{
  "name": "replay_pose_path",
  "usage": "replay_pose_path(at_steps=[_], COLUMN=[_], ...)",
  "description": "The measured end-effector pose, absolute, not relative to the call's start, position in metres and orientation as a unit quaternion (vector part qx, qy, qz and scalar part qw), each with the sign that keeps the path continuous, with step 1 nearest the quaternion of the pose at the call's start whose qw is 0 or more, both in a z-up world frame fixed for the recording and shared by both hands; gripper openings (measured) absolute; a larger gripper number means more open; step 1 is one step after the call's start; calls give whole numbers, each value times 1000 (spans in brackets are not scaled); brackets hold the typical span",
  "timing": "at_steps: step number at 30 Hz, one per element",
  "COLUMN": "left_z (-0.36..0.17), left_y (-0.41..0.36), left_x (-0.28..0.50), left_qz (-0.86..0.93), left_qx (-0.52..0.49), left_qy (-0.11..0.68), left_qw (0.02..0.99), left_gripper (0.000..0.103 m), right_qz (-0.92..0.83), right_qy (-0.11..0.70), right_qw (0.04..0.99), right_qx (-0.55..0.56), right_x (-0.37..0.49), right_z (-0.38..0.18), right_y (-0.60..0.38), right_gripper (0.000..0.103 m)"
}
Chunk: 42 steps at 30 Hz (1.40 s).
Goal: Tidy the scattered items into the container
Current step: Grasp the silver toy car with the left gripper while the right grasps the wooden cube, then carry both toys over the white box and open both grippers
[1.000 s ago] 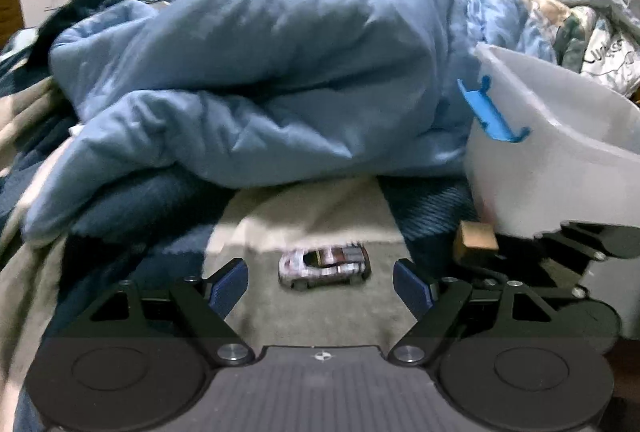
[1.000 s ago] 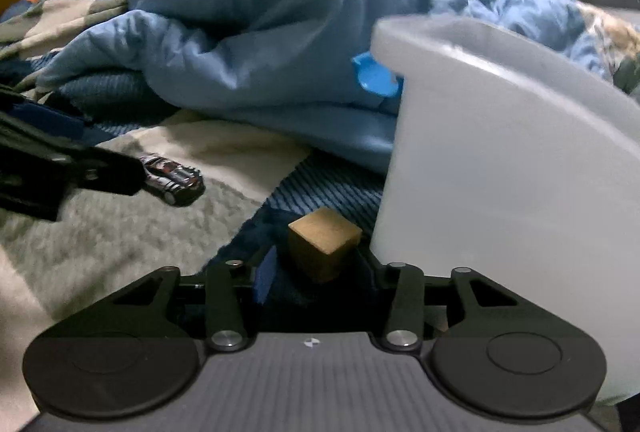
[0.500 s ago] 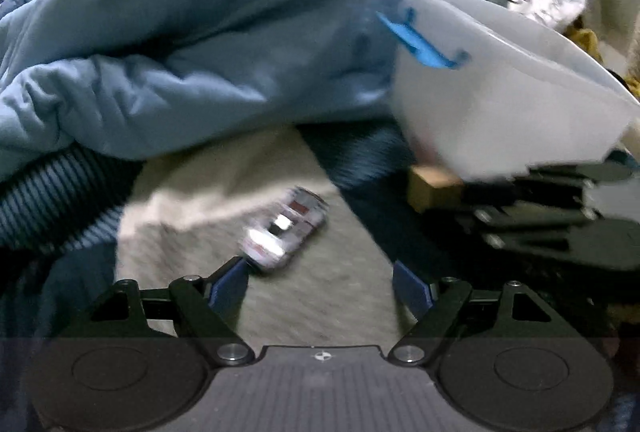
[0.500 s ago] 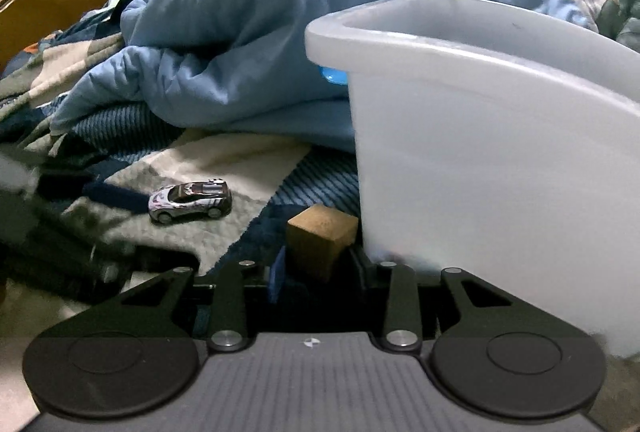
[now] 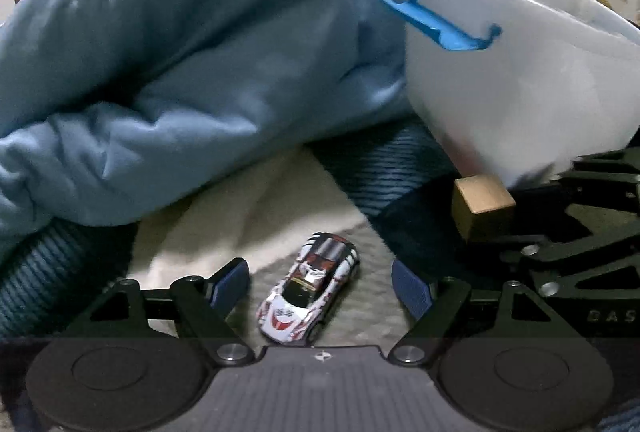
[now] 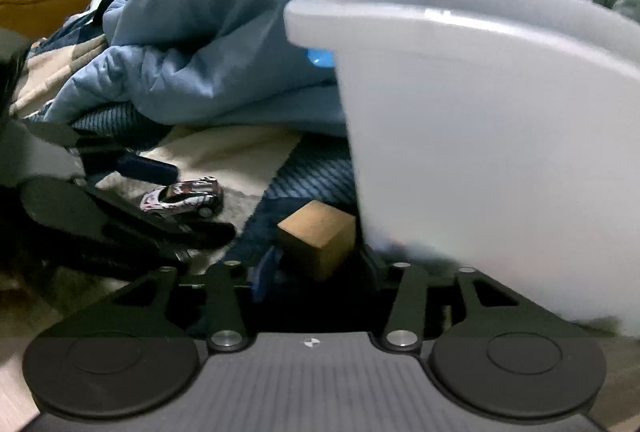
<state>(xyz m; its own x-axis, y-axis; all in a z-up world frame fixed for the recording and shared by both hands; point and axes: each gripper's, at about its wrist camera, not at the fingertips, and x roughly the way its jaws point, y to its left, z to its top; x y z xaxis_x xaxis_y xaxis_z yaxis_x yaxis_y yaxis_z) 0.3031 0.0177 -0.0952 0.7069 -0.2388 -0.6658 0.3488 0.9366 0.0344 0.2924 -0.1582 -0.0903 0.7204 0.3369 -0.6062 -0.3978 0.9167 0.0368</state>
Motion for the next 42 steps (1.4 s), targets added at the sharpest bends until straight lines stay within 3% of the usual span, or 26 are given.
replay_pose_path(at_steps=[2,6,8,26,42], left_z=[-94,-89,-86,-70,30], left_y=[24,6,-3,-25,-88], left_x=[302,286,278,182,143], left_qz=[-155,-133,-118,-71,-97], left_qx=[58,97,113,41,7], left_qy=[352,347,342,327,240], left_qw=[921,923,926,941,966], left_gripper=[63,42,34,33,33], right_qz=[199,182,180,172,142], right_qy=[313,306,303,247,178], right_qw=[927,933,934,948,972], right_qx=[-49,-60,-56,-100,-60], right_x=[294,295,293,187,143], right_z=[-90,-88,-87,-60,6], right_y=[-155,-150,-153,-199,-262], right_gripper=[53,39,37,36,36])
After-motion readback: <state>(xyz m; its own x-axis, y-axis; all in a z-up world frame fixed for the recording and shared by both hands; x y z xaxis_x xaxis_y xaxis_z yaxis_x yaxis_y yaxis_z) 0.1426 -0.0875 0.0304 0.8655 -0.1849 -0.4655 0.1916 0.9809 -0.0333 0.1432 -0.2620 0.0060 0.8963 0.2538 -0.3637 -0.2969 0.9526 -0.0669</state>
